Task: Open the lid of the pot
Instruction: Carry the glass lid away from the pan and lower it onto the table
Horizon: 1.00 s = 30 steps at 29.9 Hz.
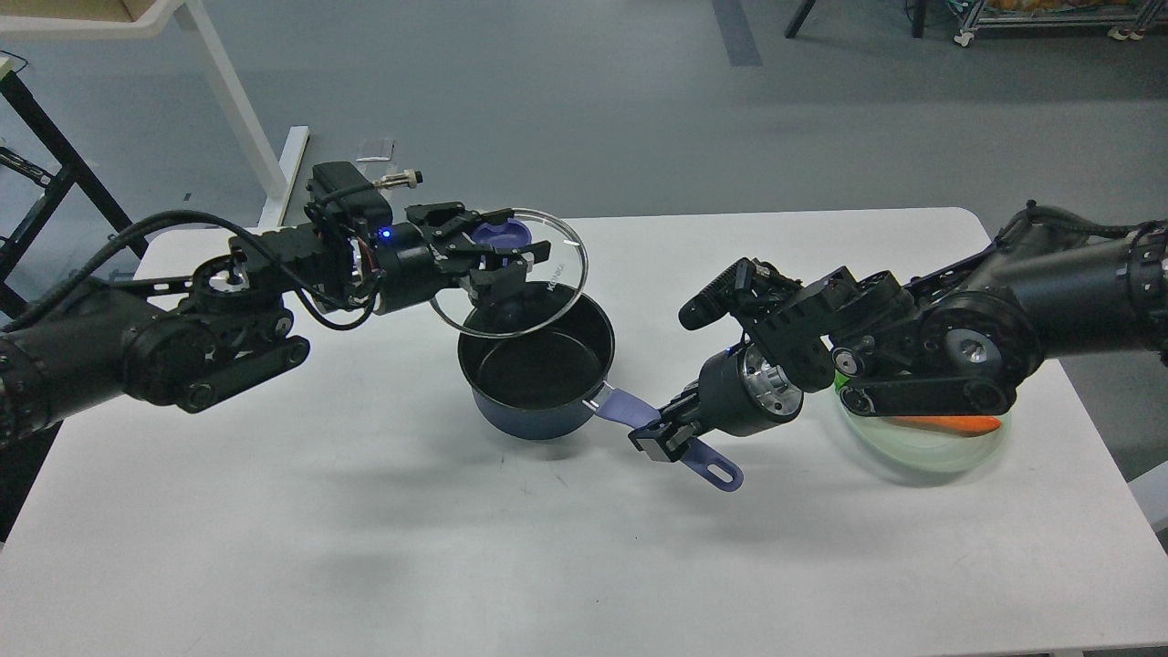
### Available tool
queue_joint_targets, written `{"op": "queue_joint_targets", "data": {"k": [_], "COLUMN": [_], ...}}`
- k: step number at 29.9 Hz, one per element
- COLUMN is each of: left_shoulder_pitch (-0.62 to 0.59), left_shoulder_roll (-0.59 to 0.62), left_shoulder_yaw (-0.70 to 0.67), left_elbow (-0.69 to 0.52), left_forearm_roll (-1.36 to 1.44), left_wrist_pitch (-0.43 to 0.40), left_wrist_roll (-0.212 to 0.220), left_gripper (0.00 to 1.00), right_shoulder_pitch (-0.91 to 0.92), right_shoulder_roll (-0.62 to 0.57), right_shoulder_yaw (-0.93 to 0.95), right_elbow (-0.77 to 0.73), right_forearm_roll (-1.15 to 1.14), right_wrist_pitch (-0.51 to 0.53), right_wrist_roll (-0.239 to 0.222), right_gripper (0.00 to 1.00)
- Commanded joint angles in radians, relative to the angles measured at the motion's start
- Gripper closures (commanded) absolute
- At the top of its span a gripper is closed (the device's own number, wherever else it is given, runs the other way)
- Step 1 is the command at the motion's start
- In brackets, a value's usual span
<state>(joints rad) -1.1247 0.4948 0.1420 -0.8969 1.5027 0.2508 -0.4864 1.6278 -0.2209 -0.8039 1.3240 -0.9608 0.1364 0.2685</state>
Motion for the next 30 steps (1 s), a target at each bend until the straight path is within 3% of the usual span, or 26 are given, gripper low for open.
{"op": "queue_joint_targets", "data": {"k": [1,11,17,22,30], "left_shoulder_pitch": [0.005,0.069,0.170,0.252,0.304], "left_shoulder_roll": [0.071,0.116,0.091,0.062,0.033], "left_shoulder_yaw": [0.008,0.051,0.097,0.097,0.096], "left_elbow": [0.007,0.266,0.456,0.492,0.493], "left_forearm_roll": [0.001,0.007,-0.009,-0.010,-0.027], "left_wrist_pitch": [0.004,0.008,0.018,0.096,0.099], "left_wrist_roll": [-0.002,-0.002,-0.002,-0.002,-0.002], "left_gripper": [0.61,0.61,0.61,0.61,0.60], "right_shoulder_pitch": [0.001,0.004,0.004,0.004,0.007], "right_shoulder_roll": [0.000,0.006,0.003,-0.002,-0.002], "right_shoulder_yaw": [0.000,0.000,0.000,0.000,0.000], "right_elbow": [0.001,0.000,0.000,0.001,0.001], "right_forearm_roll": [0.002,0.002,0.002,0.002,0.002], "right_wrist_pitch": [0.002,0.005,0.005,0.005,0.005], "right_wrist_roll": [0.000,0.000,0.001,0.000,0.000], "right_gripper": [0.73,0.73,0.73,0.73,0.73]}}
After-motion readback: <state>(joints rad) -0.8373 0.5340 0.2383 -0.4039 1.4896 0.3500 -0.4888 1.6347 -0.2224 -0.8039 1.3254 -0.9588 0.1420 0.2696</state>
